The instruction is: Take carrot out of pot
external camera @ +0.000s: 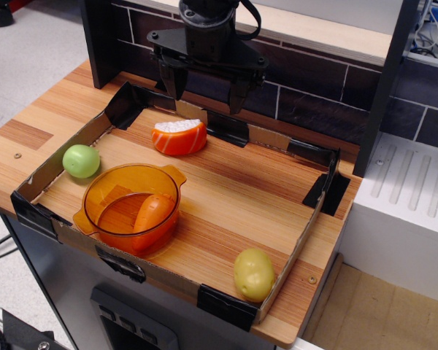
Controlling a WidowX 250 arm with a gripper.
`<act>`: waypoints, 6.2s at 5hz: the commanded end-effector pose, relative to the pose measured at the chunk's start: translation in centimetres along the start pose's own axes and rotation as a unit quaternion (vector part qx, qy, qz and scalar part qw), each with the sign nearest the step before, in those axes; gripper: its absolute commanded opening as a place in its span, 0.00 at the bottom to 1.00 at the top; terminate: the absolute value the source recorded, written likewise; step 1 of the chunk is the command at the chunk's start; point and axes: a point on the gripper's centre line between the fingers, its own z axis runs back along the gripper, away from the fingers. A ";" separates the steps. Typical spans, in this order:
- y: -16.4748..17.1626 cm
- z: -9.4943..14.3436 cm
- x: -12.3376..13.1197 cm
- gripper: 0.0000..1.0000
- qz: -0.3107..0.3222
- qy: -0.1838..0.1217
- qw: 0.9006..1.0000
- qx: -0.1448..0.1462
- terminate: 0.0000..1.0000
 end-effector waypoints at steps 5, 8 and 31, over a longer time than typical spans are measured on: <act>7.9 2.8 -4.6 1.00 -0.128 0.052 0.989 -0.060 0.00; 6.5 -0.4 -8.6 1.00 -0.157 0.102 0.980 -0.063 0.00; -2.7 -5.3 -3.5 1.00 0.004 0.141 0.990 -0.002 0.00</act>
